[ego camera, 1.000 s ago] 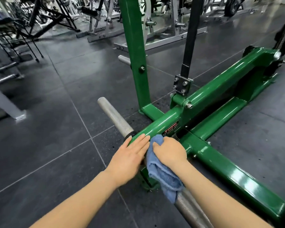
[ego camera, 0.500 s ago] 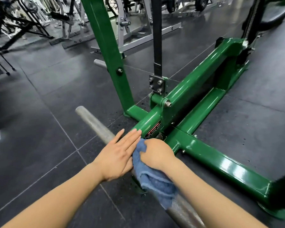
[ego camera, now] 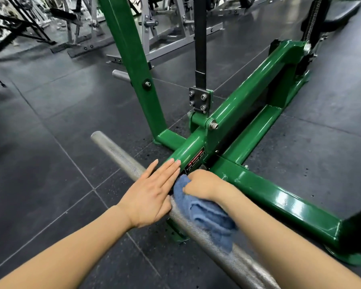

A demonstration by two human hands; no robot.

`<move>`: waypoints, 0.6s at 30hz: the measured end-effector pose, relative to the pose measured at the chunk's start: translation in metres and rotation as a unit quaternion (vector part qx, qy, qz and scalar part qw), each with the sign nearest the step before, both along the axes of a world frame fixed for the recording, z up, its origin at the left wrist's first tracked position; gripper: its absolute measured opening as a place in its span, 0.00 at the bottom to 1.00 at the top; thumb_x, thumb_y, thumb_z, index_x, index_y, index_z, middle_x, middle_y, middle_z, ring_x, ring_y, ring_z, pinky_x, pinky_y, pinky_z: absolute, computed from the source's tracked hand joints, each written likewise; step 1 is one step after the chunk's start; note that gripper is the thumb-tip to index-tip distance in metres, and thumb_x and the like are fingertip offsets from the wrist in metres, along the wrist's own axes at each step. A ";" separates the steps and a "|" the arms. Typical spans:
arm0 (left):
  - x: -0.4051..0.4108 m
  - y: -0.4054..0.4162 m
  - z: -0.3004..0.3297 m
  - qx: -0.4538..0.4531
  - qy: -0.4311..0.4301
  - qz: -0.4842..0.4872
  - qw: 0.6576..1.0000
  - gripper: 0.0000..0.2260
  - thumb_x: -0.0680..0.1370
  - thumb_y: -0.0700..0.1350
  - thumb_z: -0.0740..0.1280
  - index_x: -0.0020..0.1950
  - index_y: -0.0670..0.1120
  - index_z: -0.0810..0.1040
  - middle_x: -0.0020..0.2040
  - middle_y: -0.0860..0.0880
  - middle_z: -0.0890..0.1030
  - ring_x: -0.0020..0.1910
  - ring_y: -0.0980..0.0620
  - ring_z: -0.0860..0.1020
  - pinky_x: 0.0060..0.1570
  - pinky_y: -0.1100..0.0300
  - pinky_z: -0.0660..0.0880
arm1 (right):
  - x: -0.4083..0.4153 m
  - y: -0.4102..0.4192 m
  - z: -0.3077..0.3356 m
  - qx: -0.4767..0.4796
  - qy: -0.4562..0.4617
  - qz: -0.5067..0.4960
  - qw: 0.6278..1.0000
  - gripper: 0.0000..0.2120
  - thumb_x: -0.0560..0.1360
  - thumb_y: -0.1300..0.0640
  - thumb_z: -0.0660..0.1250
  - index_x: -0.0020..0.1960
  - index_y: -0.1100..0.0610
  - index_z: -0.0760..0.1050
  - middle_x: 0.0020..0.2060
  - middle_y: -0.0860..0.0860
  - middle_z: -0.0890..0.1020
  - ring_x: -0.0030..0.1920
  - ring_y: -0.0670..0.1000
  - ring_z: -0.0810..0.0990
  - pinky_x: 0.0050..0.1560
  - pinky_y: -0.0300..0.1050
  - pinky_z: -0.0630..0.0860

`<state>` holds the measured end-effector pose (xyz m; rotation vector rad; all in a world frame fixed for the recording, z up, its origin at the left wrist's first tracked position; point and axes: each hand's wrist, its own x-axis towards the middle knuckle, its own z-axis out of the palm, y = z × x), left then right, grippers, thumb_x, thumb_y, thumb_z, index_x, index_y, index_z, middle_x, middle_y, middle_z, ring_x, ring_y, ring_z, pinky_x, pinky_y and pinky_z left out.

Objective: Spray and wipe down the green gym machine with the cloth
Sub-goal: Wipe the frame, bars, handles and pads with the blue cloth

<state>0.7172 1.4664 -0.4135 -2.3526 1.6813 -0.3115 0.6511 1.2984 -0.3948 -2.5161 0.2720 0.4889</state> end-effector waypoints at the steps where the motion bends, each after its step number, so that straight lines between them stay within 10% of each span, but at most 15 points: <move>1: 0.000 0.001 0.000 0.001 0.006 0.002 1.000 0.30 0.75 0.51 0.55 0.73 0.36 0.67 0.75 0.40 0.63 0.76 0.44 0.59 0.70 0.44 0.56 | 0.007 -0.006 -0.004 0.010 0.045 0.010 0.999 0.12 0.79 0.57 0.57 0.51 0.62 0.77 0.56 0.60 0.79 0.53 0.58 0.76 0.47 0.42 0.67; 10: 0.000 0.004 0.002 -0.033 0.069 -0.006 0.997 0.30 0.75 0.51 0.53 0.73 0.38 0.67 0.76 0.41 0.62 0.76 0.46 0.59 0.70 0.44 0.64 | 0.013 -0.004 0.001 -0.007 0.142 0.011 0.990 0.19 0.81 0.55 0.58 0.68 0.64 0.71 0.68 0.58 0.72 0.66 0.55 0.71 0.63 0.43 0.66; 14: 0.009 0.006 0.006 -0.032 0.184 -0.029 0.982 0.37 0.71 0.53 0.36 0.79 0.44 0.53 0.79 0.47 0.41 0.75 0.56 0.34 0.76 0.55 0.37 | 0.010 0.002 0.006 -0.021 0.111 -0.052 0.992 0.19 0.79 0.56 0.61 0.67 0.64 0.71 0.66 0.58 0.74 0.64 0.55 0.73 0.58 0.41 0.68; 18: 0.030 0.008 -0.001 -0.083 0.233 -0.101 0.964 0.34 0.74 0.53 0.36 0.78 0.45 0.58 0.80 0.50 0.47 0.76 0.59 0.38 0.74 0.60 0.35 | 0.003 0.015 0.006 -0.032 0.048 -0.152 0.987 0.13 0.75 0.58 0.65 0.56 0.65 0.77 0.55 0.60 0.81 0.48 0.53 0.75 0.47 0.44 0.70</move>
